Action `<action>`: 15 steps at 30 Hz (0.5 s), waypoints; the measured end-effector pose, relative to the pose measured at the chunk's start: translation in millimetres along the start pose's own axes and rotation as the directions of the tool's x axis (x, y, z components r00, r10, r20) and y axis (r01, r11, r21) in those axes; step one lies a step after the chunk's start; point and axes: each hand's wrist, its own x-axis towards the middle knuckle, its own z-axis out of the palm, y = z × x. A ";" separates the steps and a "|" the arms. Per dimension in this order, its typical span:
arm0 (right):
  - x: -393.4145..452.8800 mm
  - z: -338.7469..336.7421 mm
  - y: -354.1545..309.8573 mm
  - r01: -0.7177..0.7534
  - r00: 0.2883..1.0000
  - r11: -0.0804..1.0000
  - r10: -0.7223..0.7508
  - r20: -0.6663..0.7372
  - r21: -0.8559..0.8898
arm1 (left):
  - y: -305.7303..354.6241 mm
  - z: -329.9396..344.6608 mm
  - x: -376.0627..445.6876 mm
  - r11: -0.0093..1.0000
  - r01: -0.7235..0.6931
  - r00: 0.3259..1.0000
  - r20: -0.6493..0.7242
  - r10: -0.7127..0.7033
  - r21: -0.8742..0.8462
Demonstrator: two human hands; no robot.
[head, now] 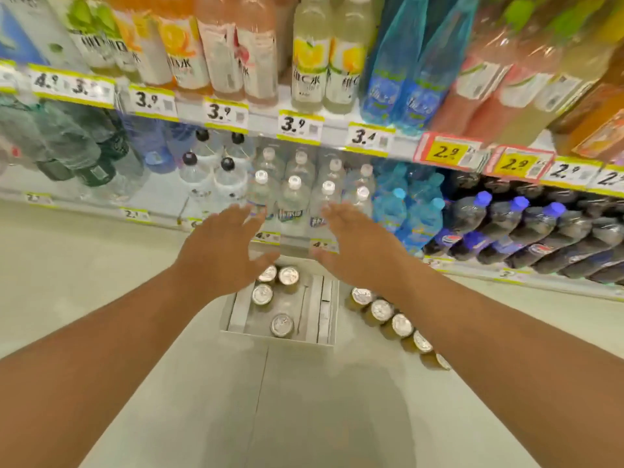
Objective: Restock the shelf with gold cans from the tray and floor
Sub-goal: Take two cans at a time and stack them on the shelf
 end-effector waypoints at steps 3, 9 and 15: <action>16.2 85.3 5.0 0.010 0.999 1.000 -0.011 0.031 0.025 | -12.4 85.3 -5.5 0.996 0.079 0.994 0.082 -0.075 -0.047; 39.6 218.9 17.5 0.058 0.993 0.996 -0.064 0.095 0.065 | -22.8 217.9 -1.7 0.986 0.153 0.977 0.164 -0.139 -0.071; 49.6 299.4 27.5 0.071 0.971 0.987 -0.102 0.218 0.143 | -26.3 287.2 8.7 0.985 0.152 0.967 0.218 -0.132 -0.081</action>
